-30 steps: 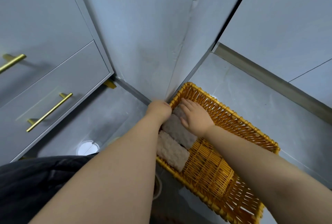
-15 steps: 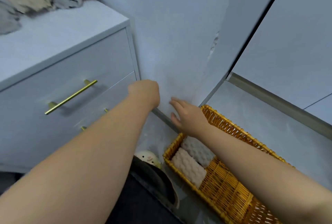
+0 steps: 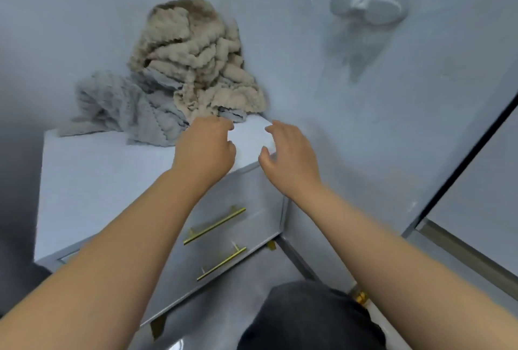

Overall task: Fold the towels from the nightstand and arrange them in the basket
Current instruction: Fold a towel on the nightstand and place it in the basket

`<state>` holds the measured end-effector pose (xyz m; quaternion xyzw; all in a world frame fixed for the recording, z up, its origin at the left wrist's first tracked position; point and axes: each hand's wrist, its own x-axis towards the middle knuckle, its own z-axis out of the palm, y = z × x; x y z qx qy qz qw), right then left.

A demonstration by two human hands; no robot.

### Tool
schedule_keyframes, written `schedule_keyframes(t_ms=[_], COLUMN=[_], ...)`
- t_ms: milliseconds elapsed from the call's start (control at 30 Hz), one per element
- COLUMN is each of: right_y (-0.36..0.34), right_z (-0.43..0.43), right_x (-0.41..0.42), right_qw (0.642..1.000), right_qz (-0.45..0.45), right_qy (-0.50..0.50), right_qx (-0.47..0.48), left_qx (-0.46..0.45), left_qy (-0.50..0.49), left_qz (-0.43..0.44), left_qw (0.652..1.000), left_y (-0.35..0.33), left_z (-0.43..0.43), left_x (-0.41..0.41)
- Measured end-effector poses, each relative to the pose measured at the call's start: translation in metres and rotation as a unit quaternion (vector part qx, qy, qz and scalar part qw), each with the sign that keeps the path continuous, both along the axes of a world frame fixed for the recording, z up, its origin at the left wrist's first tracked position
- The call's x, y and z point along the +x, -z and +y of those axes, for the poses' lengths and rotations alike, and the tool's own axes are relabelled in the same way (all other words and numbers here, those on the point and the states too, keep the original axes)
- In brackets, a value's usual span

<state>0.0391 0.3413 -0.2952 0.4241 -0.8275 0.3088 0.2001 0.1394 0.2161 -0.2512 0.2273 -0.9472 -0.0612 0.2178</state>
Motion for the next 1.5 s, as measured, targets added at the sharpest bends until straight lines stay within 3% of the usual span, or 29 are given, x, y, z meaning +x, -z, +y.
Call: schedule_keyframes(t_ms=[300,467,667,867,967,1067,1233,1300,1367,1500], right_y=[-0.035,-0.04,-0.033,0.013,0.011,-0.022,-0.083,-0.094,-0.104,-0.129], right_z=[-0.105,-0.148,-0.181,-0.21,-0.216,-0.213,-0.187,-0.179,-0.172,-0.148], right_x=[0.015,0.02,0.015,0.024,0.022,0.025,0.031,0.036,0.043,0.044], right_qw=[0.996,0.984,0.969,0.971,0.989,0.989,0.9,0.874,0.839,0.702], right_qz=[-0.086,-0.171,-0.218,-0.084,-0.006,-0.071,-0.327,-0.37,-0.413,-0.534], right_qy=[-0.012,-0.021,-0.101,-0.157,-0.112,-0.115,-0.221,-0.249,-0.273,-0.344], right_qx=[-0.019,-0.035,0.061,0.162,0.095,-0.054,-0.187,-0.196,-0.223,-0.322], left_qx=[0.108,0.088,-0.017,0.082,0.107,0.121,0.101,0.081,0.119,0.27], left_qy=[-0.07,-0.107,-0.168,-0.135,-0.108,-0.086,-0.064,-0.054,-0.016,0.078], left_qz=[0.077,0.052,0.086,-0.05,-0.019,0.072,0.191,0.221,0.212,0.187], left_qw=[0.989,0.989,0.982,0.986,0.988,0.986,0.974,0.97,0.97,0.941], left_y=[0.019,0.029,0.025,0.037,0.04,0.032,0.0,-0.014,-0.025,-0.049], left_z=[-0.077,-0.12,-0.165,-0.199,-0.2,-0.199,-0.188,-0.181,-0.17,-0.145], left_x=[0.036,0.035,0.041,0.048,0.047,0.051,0.055,0.056,0.059,0.067])
